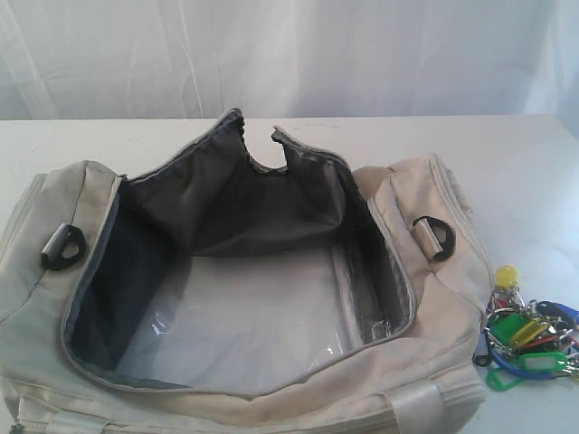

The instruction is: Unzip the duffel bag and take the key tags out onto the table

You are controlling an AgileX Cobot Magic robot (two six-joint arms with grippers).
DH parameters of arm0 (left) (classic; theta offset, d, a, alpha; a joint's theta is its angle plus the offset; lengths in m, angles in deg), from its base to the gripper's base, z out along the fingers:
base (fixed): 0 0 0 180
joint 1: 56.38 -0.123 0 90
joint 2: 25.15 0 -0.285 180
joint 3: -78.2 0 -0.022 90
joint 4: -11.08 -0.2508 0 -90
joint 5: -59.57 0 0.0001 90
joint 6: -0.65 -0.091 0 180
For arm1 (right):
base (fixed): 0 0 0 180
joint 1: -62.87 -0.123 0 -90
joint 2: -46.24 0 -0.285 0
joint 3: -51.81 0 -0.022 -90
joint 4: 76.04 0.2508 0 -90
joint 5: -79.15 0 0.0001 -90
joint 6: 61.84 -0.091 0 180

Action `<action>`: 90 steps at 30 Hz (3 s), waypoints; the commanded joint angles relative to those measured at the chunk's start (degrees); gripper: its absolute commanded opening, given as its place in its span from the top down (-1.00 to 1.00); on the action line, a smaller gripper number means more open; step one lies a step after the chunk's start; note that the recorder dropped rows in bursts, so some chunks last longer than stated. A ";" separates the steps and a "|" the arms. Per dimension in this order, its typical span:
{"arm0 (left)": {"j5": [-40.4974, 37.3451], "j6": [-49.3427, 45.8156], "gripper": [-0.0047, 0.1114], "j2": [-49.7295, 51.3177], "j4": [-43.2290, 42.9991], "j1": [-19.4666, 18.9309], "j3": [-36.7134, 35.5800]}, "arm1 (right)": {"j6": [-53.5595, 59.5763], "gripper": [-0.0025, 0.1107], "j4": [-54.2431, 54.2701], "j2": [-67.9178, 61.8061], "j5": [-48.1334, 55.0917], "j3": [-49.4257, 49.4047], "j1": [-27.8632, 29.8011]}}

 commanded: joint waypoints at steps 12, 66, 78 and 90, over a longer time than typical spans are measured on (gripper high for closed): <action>0.03 0.03 0.92 -12.87 0.44 -25.40 -0.39 | 0.49 0.96 0.15 0.24 -0.74 -0.36 -0.07; 18.61 -6.92 0.92 -14.34 16.09 -21.18 -26.25 | 1.14 0.96 0.15 0.21 -0.74 -0.26 -0.07; 19.00 -8.85 0.92 -14.34 16.21 -23.14 -26.25 | 1.14 0.96 0.15 0.21 -0.74 -0.26 -0.07; 19.73 -8.85 0.92 -14.34 5.01 -23.80 -26.25 | 1.14 0.96 0.15 0.21 -0.74 -0.26 -0.07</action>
